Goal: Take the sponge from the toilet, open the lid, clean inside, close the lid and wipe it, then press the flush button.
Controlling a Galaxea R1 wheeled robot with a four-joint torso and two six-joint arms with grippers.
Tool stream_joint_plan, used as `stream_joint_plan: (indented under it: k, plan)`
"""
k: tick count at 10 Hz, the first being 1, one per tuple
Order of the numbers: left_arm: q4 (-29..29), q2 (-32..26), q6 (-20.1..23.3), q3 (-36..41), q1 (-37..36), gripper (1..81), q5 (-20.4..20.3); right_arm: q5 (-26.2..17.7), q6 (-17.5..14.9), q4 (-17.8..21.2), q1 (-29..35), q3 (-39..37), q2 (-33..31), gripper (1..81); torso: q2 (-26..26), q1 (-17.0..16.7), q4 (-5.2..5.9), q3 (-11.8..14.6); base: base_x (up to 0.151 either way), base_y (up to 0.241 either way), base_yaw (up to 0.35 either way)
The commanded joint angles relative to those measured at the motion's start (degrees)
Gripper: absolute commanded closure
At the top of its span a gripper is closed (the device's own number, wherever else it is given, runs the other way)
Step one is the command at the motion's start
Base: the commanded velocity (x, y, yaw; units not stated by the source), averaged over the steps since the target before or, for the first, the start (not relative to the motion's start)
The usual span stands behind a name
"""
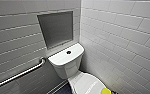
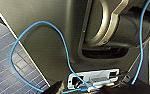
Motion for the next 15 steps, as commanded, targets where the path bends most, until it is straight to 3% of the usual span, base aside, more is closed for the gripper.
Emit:
stream_joint_plan:
  k: [1, 4, 10, 11, 13, 15]
  plan:
    - [0.47, -0.27, 0.04, 0.6, 2.5, 1.0, 4.65, -2.1, -0.39, 0.65, 4.23, -3.46, 2.97, 1.0, 0.0, 0.0, 0.0, 0.0, 0.0, 0.0, 0.0]
    - [0.47, -0.27, -0.05, 0.69, 2.68, 1.0, 4.74, -0.42, -0.66, 0.3, 3.62, -3.03, 5.18, 1.0, 0.0, 0.0, 0.0, 0.0, 0.0, 0.0, 0.0]
    - [0.56, -0.01, 0.04, 0.87, 2.68, 1.0, 4.74, 3.88, -0.48, 0.3, 2.3, 2.34, 3.77, 1.0, -0.02, 0.0, 0.0, 0.0, 0.0, 0.0, 0.0]
    - [0.56, -0.01, 0.04, 0.87, 2.68, 1.0, 4.74, 4.59, -0.39, 0.3, 2.38, 3.74, 2.89, 81.1, -0.02, 0.0, 0.0, 0.0, 0.0, 0.0, 0.0]
    - [0.56, -0.01, 0.04, 0.96, 2.51, 1.0, 4.57, 4.68, 0.05, 0.3, 2.92, 8.37, -0.6, 81.1, -0.02, 0.0, 0.0, 0.0, 0.0, 0.0, 0.0]
    - [0.56, -1.67, 0.04, 3.04, 1.19, 1.0, 4.3, 4.93, -0.04, 0.3, 1.26, 18.29, -8.49, 81.1, -0.02, 0.0, 0.0, 0.0, 0.0, 0.0, 0.0]
